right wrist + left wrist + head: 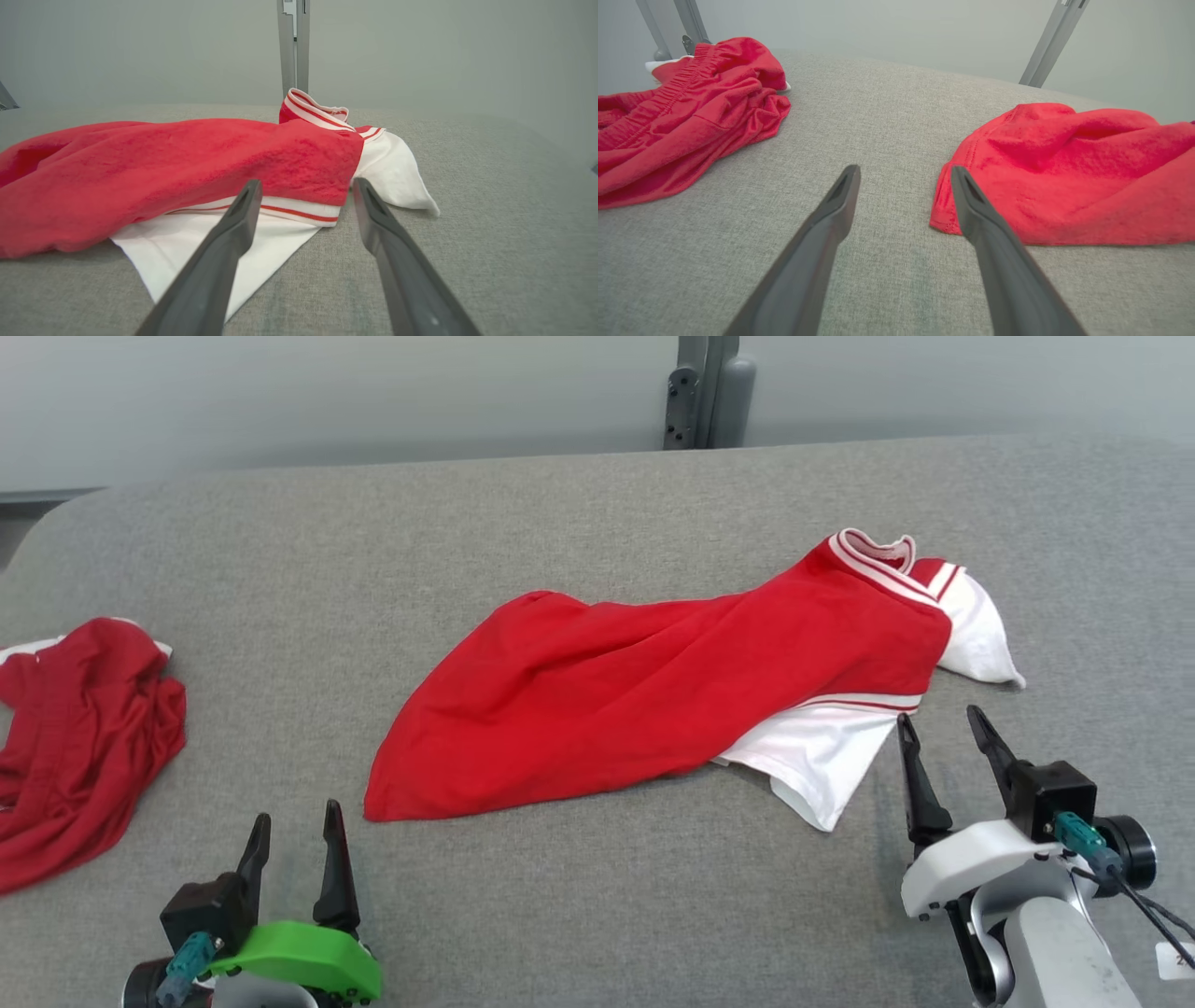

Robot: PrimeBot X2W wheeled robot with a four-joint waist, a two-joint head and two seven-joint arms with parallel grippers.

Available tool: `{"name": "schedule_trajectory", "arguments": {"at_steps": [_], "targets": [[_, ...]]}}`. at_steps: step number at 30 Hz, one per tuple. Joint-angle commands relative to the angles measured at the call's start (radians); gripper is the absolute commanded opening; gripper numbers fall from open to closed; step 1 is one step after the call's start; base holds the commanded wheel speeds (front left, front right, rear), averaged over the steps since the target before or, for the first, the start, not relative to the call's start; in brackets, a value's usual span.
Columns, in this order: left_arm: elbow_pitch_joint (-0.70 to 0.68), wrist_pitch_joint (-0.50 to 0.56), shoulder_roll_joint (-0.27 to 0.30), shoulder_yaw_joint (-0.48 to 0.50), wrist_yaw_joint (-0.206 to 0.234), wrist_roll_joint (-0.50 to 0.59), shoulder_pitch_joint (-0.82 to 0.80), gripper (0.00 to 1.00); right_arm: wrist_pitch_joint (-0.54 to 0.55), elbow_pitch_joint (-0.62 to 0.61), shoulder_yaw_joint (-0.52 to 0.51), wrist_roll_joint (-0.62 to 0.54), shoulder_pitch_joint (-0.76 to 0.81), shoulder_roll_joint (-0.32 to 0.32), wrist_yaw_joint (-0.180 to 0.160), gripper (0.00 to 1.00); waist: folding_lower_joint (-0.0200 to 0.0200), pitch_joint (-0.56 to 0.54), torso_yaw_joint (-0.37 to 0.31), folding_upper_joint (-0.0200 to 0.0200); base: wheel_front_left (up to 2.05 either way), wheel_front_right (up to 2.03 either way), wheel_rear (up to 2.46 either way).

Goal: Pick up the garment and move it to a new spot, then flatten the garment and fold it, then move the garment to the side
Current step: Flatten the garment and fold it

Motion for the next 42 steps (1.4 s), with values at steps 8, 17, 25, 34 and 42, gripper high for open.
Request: {"name": "schedule_trajectory", "arguments": {"at_steps": [8, 17, 25, 34, 42], "targets": [[-0.003, 0.000, 0.005, 0.027, 0.011, 0.026, 0.074, 1.00, 0.000, -0.023, -0.002, 0.071, 0.081, 0.009, -0.001, 1.00, 0.0000, -0.118, -0.075, 0.0000, 0.00, 0.00, 0.00], [-0.019, 0.000, 0.005, 0.022, 0.019, 0.029, 0.099, 1.00, 0.000, -0.010, 0.047, 0.109, 0.108, 0.009, -0.001, 1.00, 0.0000, -0.132, -0.076, 0.0000, 0.00, 0.00, 0.00], [-0.018, 0.000, 0.005, -0.014, 0.018, 0.013, 0.076, 1.00, -0.001, 0.100, 0.140, 0.163, 0.079, 0.009, -0.001, 1.00, 0.0000, -0.091, -0.038, 0.0000, 0.00, 0.00, 0.00], [-0.003, 0.000, 0.005, -0.013, 0.007, 0.005, 0.037, 1.00, 0.000, 0.203, 0.178, 0.208, 0.019, 0.008, -0.001, 1.00, 0.0000, -0.024, 0.021, 0.0000, 0.00, 0.00, 0.00], [-0.002, 0.000, 0.005, -0.014, -0.001, 0.007, 0.013, 1.00, 0.001, 0.309, 0.181, 0.178, -0.015, 0.009, -0.001, 1.00, 0.0000, 0.012, 0.048, 0.0000, 0.00, 0.00, 0.00]]}}
